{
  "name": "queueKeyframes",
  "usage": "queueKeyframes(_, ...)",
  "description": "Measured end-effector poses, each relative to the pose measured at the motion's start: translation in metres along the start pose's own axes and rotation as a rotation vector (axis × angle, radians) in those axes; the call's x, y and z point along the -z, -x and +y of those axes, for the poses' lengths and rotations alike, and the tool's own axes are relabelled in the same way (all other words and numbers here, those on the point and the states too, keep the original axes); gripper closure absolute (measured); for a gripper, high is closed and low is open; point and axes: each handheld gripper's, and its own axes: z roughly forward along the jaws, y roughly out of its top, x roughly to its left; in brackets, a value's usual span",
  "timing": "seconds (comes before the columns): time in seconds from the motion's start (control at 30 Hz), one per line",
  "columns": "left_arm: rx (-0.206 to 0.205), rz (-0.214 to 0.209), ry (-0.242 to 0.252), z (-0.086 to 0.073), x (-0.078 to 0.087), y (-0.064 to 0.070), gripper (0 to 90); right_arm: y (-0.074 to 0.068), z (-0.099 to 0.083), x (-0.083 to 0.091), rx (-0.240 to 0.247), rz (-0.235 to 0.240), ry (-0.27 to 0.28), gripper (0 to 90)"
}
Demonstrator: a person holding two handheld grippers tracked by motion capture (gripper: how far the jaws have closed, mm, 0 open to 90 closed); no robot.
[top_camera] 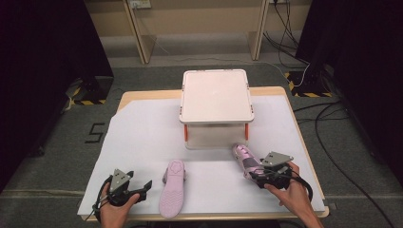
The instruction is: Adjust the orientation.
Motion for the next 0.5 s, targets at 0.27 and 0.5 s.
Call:
queueKeyframes(0.27, 0.002, -0.004, 0.006, 0.0, 0.0, 0.0, 17.5, 0.01, -0.003, 0.003, -0.002, -0.062, -0.004, 55.6)
queueKeyframes(0.5, -0.001, -0.007, 0.006, 0.001, 0.0, 0.001, 17.6, 0.022, -0.009, 0.014, -0.108, -0.008, 0.048, 82.0)
